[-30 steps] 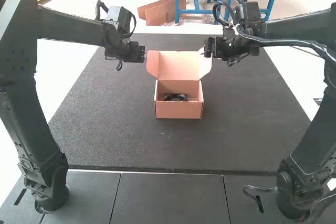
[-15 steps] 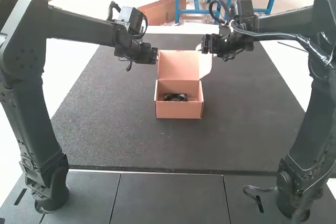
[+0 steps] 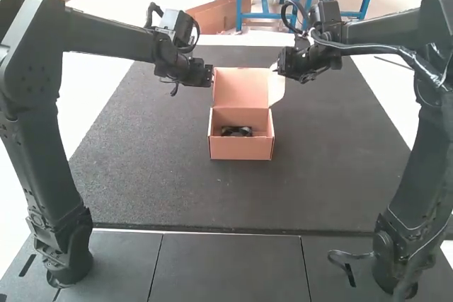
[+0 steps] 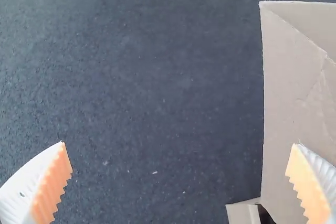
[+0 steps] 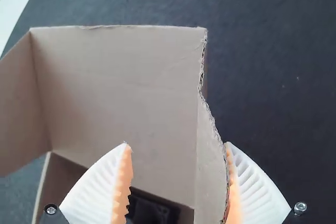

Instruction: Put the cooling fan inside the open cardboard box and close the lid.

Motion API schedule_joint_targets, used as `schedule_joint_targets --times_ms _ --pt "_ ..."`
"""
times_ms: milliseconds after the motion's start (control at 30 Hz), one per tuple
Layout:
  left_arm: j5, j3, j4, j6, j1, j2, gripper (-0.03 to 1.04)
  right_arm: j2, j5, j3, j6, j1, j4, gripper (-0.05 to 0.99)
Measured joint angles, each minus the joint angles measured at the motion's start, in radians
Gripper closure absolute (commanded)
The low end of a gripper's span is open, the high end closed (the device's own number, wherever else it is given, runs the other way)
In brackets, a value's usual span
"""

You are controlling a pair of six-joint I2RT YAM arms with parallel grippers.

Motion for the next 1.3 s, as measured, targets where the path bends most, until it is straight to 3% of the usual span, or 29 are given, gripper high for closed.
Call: schedule_joint_targets --times_ms 333,467,1300 --pt "0.000 0.002 -0.013 0.000 0.000 0.000 0.04 0.000 -0.018 0.000 0.017 0.000 -0.036 0.81" --pt "0.000 0.011 -0.016 0.000 0.000 0.000 0.04 0.000 -0.028 0.000 0.024 0.000 -0.037 0.95" --pt "0.053 0.032 -0.111 -0.001 -0.027 0.000 0.04 -0.003 -0.040 -0.002 0.009 0.051 -0.077 0.95"
